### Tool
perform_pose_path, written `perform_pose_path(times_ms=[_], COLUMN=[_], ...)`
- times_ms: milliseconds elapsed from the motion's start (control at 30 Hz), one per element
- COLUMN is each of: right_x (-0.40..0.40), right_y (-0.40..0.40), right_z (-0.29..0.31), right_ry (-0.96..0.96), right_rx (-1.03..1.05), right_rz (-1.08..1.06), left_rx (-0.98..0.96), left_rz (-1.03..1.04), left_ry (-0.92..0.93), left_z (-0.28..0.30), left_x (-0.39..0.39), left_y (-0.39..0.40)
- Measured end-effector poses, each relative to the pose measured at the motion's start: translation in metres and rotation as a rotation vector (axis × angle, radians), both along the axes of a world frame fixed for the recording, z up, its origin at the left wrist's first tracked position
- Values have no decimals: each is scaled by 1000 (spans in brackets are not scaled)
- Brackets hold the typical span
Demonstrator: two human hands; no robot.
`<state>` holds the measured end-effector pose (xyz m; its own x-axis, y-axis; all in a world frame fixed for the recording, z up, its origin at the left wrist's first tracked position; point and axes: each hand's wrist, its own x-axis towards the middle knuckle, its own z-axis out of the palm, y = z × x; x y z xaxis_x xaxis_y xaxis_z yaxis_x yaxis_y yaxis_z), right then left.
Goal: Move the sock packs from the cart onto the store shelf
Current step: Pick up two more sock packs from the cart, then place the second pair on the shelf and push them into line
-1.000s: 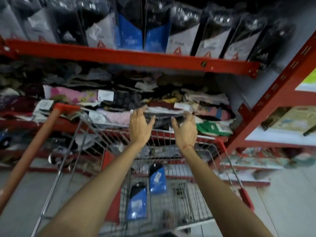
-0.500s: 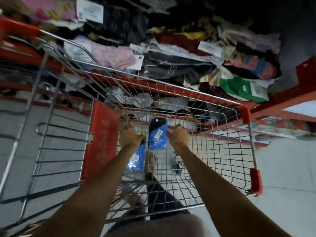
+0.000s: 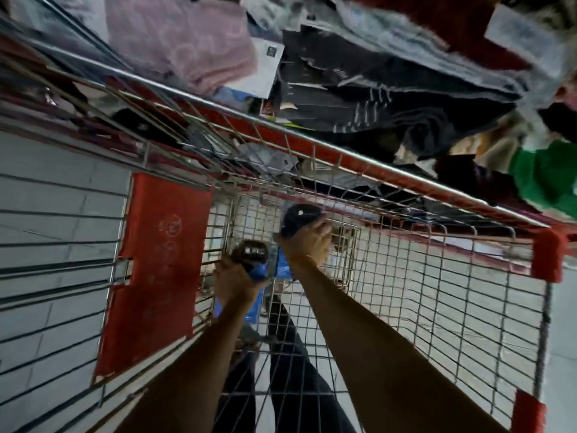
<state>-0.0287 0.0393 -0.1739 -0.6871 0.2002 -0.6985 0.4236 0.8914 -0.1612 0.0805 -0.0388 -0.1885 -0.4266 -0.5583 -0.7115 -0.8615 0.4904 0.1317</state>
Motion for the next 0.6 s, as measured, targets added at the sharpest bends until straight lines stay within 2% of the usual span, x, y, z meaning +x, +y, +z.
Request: perform_pose_path(times_ms=[167, 400, 600], right_x=[1, 20, 42], right_y=[3, 18, 25], right_z=[4, 74, 165], right_ry=[82, 320, 585], right_rx=[-12, -126, -256], right_rz=[-41, -78, -138], left_rx=[21, 130, 146], left_rz=[105, 94, 57], left_ry=[6, 275, 607], left_z=[5, 63, 154], left_x=[0, -8, -20], left_y=[-10, -26, -39])
